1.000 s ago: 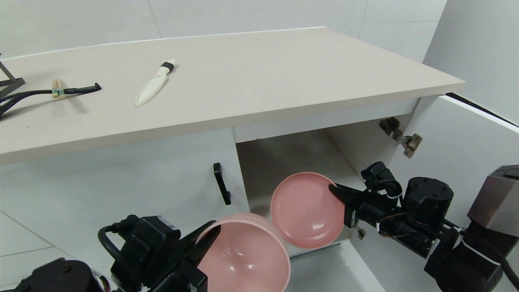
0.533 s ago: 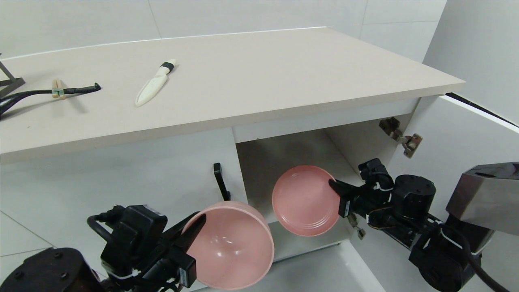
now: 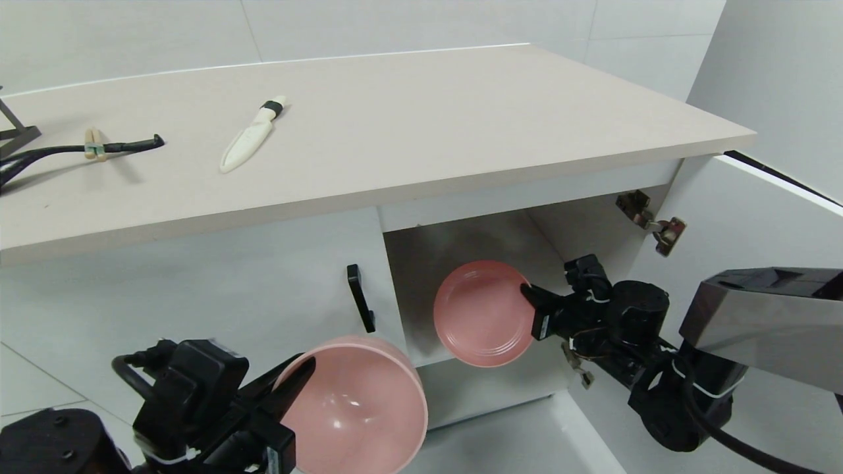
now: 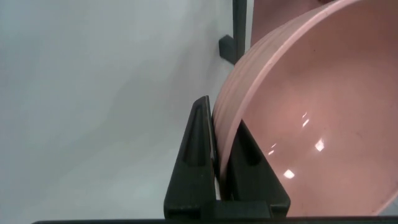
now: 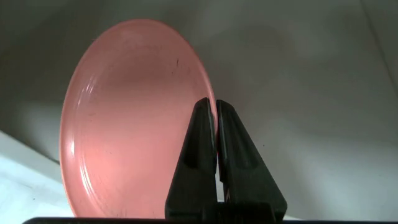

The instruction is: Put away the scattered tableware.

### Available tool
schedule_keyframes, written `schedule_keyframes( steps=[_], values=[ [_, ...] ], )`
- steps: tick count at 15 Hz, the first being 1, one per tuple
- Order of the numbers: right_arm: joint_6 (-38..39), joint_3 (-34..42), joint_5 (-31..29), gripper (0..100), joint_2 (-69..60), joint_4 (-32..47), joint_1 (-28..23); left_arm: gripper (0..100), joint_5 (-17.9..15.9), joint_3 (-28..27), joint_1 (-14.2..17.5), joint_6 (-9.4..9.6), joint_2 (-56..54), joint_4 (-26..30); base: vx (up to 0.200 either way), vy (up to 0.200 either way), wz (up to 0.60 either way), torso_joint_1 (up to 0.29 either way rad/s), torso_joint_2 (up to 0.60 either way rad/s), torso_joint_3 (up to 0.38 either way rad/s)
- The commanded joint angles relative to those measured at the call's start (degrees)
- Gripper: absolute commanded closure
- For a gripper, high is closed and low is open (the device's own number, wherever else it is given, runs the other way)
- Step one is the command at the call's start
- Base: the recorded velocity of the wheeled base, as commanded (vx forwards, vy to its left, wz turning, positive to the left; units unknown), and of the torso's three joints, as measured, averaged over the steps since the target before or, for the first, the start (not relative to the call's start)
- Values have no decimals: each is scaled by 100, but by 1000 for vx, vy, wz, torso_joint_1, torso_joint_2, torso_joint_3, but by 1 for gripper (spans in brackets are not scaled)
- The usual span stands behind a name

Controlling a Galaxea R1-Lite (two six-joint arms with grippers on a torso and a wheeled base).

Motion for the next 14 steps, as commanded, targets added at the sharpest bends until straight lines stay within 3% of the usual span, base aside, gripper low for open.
schedule_keyframes(
  steps=[1,5,8,12,14],
  values=[
    [15,-224,4,100,329,-8,-44,100,-3,0,8,-1,-357,189,0,0,0,0,0,0],
    [94,-584,4,100,496,1,-158,100,-3,-9,17,-1,-172,172,0,0,0,0,0,0],
    [480,-1138,4,100,619,598,-167,100,-3,-9,17,-10,3,40,0,0,0,0,0,0],
    [498,-1727,4,100,935,906,-202,100,-3,-9,17,-10,671,-1155,0,0,0,0,0,0],
    [524,-1990,4,100,1023,1029,-202,100,5,0,17,-10,821,-1155,0,0,0,0,0,0]
  ],
)
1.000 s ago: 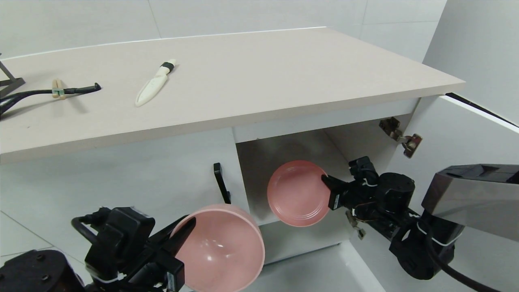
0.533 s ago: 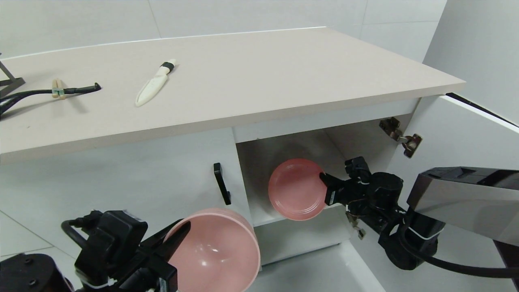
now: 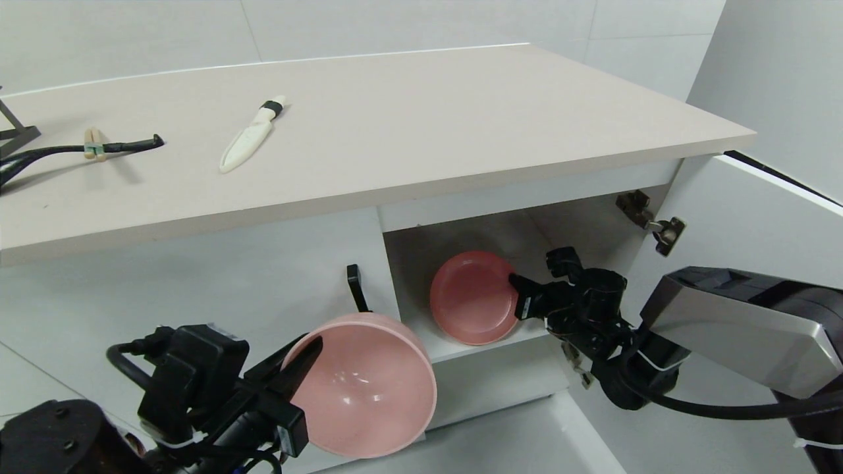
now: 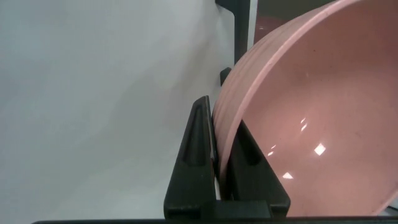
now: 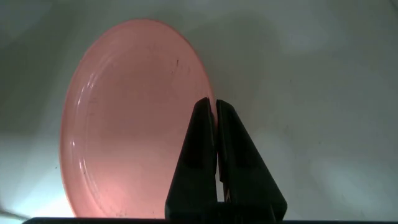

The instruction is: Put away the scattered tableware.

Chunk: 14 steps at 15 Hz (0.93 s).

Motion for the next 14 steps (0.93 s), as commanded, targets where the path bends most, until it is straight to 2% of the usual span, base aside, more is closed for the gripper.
schedule_keyframes(
  steps=[1,5,13,14],
  values=[
    [1,-208,2,100,108,111,4,100,-1,9,3,1,263,-14,0,0,0,0,0,0],
    [1,-551,2,100,152,436,4,100,8,9,3,1,246,-14,0,0,0,0,0,0],
    [160,-638,-165,100,239,445,-22,100,-1,9,3,1,237,-14,0,0,0,0,0,0],
    [160,-674,-227,0,283,445,-22,100,-1,9,3,10,237,-14,0,0,0,0,0,0]
  ],
)
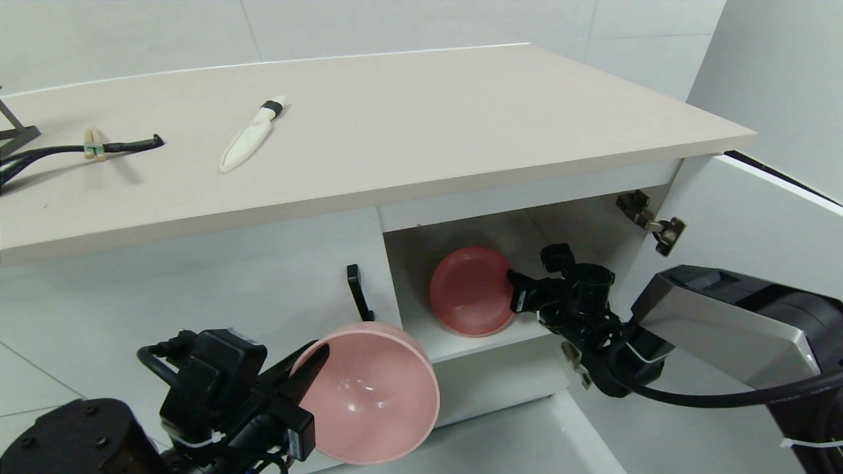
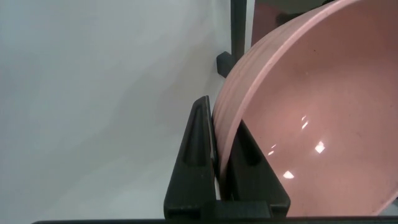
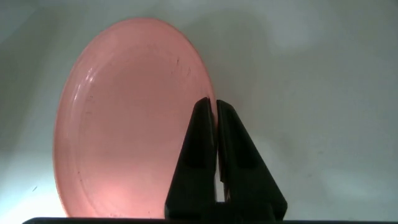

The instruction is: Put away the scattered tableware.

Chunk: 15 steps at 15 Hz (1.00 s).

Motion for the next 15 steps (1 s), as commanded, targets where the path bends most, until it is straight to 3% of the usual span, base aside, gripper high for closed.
schedule_keyframes(
  steps=[1,7,10,12,15],
  values=[
    [3,-46,-11,0,56,1,3,100,4,1,0,-3,8,-6,0,0,0,0,0,0],
    [-76,165,-38,0,-173,-544,30,100,13,1,0,-3,34,-6,0,0,0,0,0,0],
    [-84,1343,-108,0,-1034,-896,328,100,4,1,-263,32,-1,-6,0,0,0,0,0,0],
    [-102,2441,-284,0,-1649,-1353,636,100,4,-8,-606,41,-45,-6,0,0,0,0,0,0],
    [-691,3417,-415,0,-2045,-1485,662,100,4,-245,-633,68,166,-6,0,0,0,0,0,0]
  ],
)
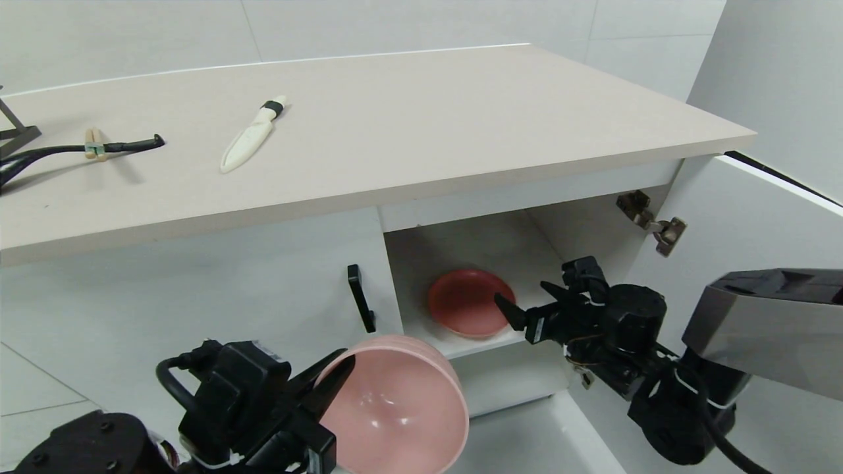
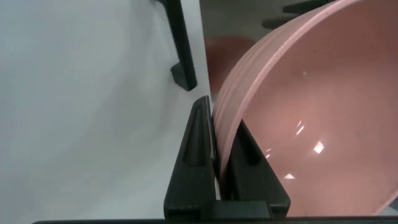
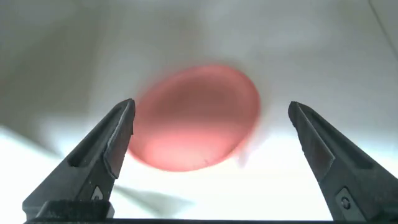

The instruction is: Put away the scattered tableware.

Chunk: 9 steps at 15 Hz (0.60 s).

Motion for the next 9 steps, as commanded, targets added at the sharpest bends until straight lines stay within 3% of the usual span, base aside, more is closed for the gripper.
schedule_keyframes(
  steps=[1,3,4,5,7,9],
  values=[
    [-313,693,-193,0,-648,-74,90,100,1,-266,-28,75,133,-9,0,0,0,0,0,0],
    [-366,913,-536,0,-877,-74,204,100,10,-494,-54,356,186,-9,0,0,0,0,0,0],
    [-366,957,-545,0,-894,-74,204,100,10,-512,-81,426,212,-9,0,0,0,0,0,0],
    [-366,1150,-545,0,-991,-74,213,100,45,-661,-151,655,300,-9,0,0,0,0,0,0],
    [-366,1458,-545,0,-1255,-74,222,100,160,-986,-300,918,441,-9,0,0,0,0,0,0],
    [-375,1774,-545,0,-1677,-74,222,100,292,-1320,-336,971,810,-9,0,0,0,0,0,0]
  ],
)
